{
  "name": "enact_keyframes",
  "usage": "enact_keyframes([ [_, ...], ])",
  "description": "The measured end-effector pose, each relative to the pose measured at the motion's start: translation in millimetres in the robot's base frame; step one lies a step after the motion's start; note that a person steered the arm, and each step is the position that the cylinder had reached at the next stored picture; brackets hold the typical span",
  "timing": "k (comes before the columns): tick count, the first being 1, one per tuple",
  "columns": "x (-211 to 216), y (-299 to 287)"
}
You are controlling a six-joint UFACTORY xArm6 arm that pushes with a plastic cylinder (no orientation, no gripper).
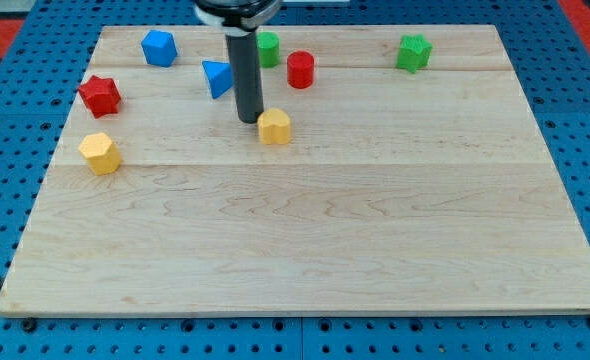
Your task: Push the red circle to the right of the yellow heart
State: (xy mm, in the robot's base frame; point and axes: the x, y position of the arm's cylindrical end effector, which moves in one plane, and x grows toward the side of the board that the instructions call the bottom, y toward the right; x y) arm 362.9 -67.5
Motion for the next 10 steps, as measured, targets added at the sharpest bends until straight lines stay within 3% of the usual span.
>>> enact_keyframes([
  [1, -60.0, 16.3],
  [2, -58.8, 64.4],
  [4, -112.8, 52.8],
  [5, -119.7, 100.3],
  [6, -52.4, 191.0],
  [7, -23.7, 212.7],
  [8, -85.4, 205.6],
  [9, -123.4, 131.8],
  [10, -90.8, 145.5],
])
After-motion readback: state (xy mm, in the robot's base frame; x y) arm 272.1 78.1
